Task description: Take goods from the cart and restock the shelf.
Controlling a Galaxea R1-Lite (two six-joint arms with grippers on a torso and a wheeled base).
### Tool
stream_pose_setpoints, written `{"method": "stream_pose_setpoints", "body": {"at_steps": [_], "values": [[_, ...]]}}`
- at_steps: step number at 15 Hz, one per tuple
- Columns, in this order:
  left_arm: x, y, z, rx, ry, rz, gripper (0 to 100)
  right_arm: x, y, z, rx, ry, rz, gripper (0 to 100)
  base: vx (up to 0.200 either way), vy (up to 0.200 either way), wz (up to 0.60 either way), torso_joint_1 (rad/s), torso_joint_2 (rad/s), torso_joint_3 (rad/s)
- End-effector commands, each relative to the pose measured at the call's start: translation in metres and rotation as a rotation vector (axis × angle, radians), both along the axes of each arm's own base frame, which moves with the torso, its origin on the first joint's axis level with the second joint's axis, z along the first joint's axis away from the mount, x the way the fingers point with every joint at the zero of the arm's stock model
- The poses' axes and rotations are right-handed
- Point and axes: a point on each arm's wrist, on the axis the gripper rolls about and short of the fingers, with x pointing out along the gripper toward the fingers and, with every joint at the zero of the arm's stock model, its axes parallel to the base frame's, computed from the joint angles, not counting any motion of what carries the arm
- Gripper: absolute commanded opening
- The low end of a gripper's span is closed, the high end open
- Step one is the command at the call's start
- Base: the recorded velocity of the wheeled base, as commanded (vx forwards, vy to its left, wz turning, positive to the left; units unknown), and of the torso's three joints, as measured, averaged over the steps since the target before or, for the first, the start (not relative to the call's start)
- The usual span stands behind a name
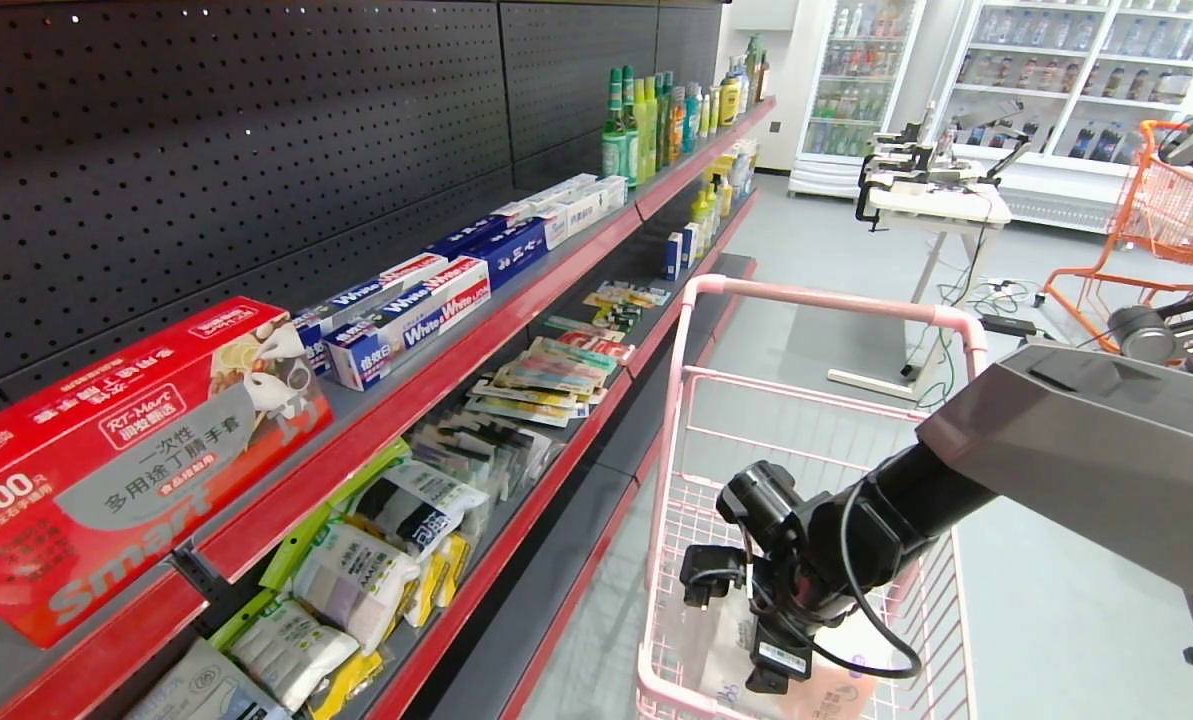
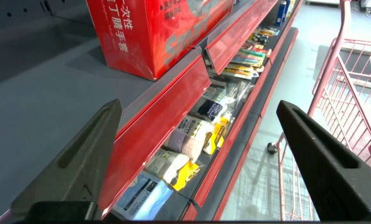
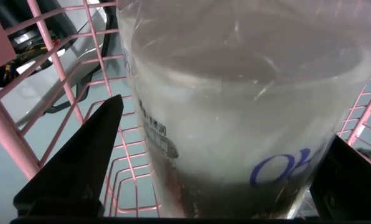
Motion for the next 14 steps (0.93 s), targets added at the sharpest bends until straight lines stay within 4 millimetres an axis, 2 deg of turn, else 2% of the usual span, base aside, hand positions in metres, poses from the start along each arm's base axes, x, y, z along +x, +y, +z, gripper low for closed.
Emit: {"method": "stream_pose_setpoints", "body": {"at_steps": [1,13,14], "values": [[0.0000,0.0000,0.0000,-0.001,-0.001,0.000,100,-0.0022,0.0013,-0.0009,-0.002,0.005,0.004,100,0.000,0.000,0.00,0.000,0.00,0.000],[0.0000,0.0000,0.0000,0.001,-0.001,0.002,100,-0.0080,0.0035,-0.0037,0.001,0.025,-0.012,100,0.000,0.000,0.00,0.000,0.00,0.000],[0.0000,0.0000,0.0000,0.001,-0.001,0.002,100,-0.0087,0.0033,-0.0042,0.008,0.031,-0.011,0,0.000,0.000,0.00,0.000,0.00,0.000]]}}
